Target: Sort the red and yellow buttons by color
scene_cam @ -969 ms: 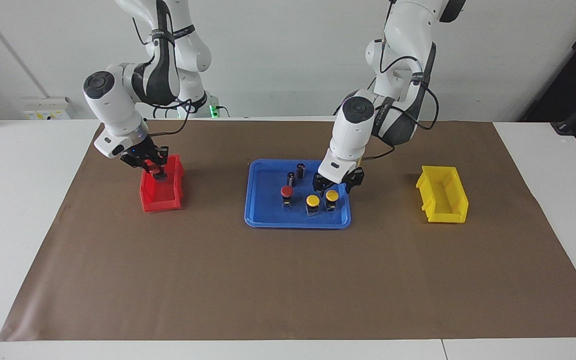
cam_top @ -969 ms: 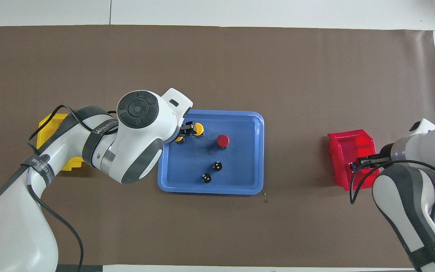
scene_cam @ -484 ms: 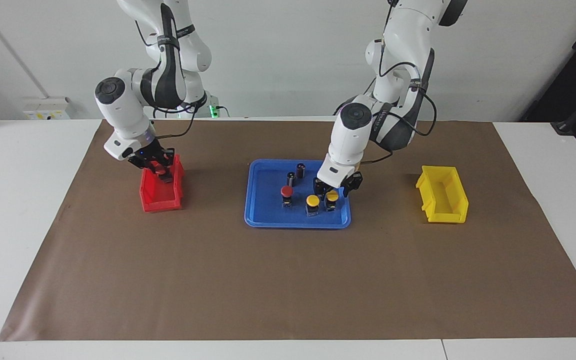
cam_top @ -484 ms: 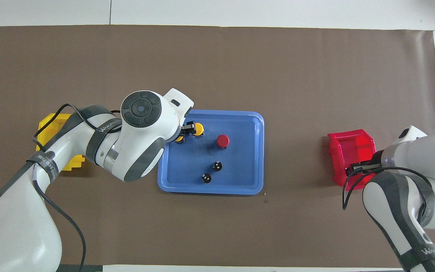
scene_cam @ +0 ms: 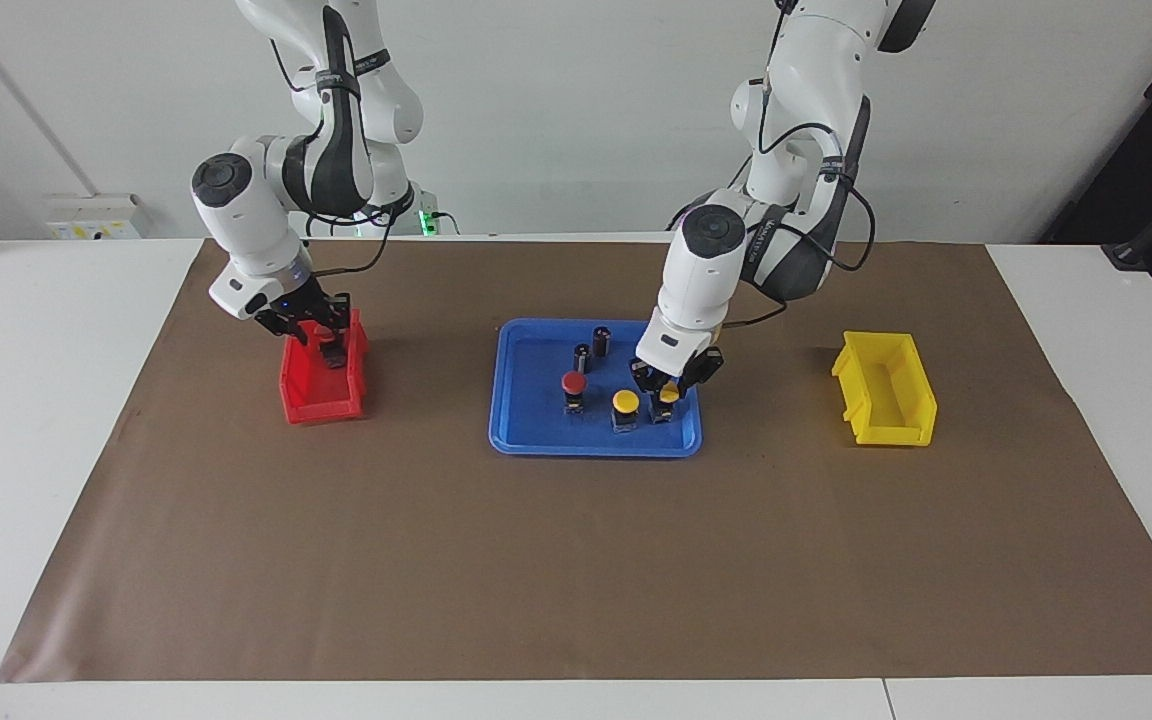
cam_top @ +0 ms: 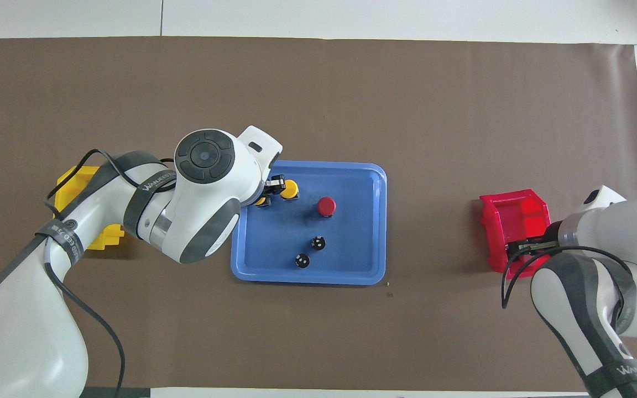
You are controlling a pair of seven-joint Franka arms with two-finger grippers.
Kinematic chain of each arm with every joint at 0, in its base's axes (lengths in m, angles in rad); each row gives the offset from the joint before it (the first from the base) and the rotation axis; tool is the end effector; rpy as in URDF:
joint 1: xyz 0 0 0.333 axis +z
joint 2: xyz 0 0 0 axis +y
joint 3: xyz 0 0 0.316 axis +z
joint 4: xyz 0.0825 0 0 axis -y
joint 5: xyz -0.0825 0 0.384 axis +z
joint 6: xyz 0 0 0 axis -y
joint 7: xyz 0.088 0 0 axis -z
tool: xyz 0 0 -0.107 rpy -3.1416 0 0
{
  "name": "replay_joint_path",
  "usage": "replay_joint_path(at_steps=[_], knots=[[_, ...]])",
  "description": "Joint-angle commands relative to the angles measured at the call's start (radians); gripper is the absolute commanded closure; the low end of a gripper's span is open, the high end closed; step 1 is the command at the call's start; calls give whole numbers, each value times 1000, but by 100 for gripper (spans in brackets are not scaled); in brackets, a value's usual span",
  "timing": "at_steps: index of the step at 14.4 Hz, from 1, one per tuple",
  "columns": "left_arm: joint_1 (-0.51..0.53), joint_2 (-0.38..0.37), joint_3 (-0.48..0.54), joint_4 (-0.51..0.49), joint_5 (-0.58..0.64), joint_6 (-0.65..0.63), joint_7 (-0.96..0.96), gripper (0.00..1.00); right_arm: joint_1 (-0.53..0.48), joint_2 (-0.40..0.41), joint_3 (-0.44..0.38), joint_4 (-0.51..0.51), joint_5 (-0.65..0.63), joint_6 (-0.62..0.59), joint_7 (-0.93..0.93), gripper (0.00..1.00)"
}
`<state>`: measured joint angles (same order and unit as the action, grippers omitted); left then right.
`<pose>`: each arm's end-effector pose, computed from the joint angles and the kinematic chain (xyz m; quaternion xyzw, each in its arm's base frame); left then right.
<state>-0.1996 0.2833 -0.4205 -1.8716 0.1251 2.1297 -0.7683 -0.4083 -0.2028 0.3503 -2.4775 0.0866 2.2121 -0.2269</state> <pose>0.5142 -0.3430 0.3752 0.9988 0.0484 -0.0018 0.0039 0.4442 -0.0243 0.3557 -0.9980 -0.0526 0.0360 0.0044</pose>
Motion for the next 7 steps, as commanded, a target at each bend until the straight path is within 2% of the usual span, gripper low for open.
replay_joint_path(at_steps=[1,3,5,7], knots=[[6,-10,5,113,16,-179,-22,98,-6,-27,4,-12,10,0,-48,37],[64,-55,6,135,16,-267,19,98,-7,-7,4,46,2,-50,-49,37],[133,-102,8,144,-10,-367,127,98,-6,8,4,129,2,-124,-45,37],[231,-148,9,137,-28,-405,271,98,-4,22,9,207,2,-178,-34,37]])
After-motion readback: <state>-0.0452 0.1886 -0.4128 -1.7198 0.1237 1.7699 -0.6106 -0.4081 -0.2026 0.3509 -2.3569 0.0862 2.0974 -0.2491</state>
